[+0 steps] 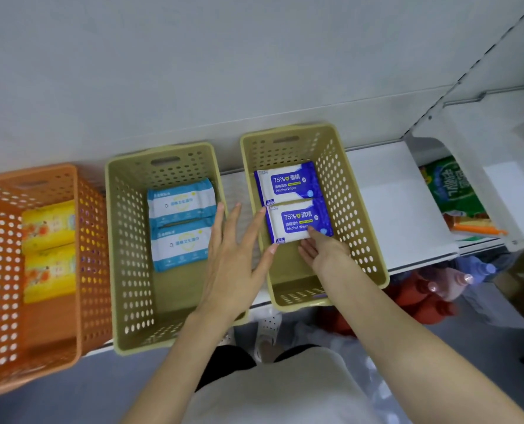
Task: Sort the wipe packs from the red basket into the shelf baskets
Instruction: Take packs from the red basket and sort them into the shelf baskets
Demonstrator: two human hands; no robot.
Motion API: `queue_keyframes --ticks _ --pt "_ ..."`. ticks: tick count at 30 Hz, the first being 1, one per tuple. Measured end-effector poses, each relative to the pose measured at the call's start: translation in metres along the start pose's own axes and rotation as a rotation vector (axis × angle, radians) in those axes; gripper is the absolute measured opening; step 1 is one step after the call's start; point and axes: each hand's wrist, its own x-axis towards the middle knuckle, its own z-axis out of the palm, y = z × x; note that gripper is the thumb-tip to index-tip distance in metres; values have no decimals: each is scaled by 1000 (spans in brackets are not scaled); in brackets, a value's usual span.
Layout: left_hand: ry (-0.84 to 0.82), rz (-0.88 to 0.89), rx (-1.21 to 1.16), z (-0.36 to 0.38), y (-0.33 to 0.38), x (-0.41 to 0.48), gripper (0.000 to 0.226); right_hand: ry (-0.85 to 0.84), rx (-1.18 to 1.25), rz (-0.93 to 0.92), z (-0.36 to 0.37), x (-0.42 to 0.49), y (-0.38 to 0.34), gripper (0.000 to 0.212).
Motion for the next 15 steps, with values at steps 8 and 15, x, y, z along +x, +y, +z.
queue_keyframes --ticks 8,15 --pt "6 -9 17 2 -1 1 62 -86 -132 80 -4 -5 -6 14" --pt "125 -67 -293 -19 6 -23 57 -363 -423 -460 -19 -61 -18 19"
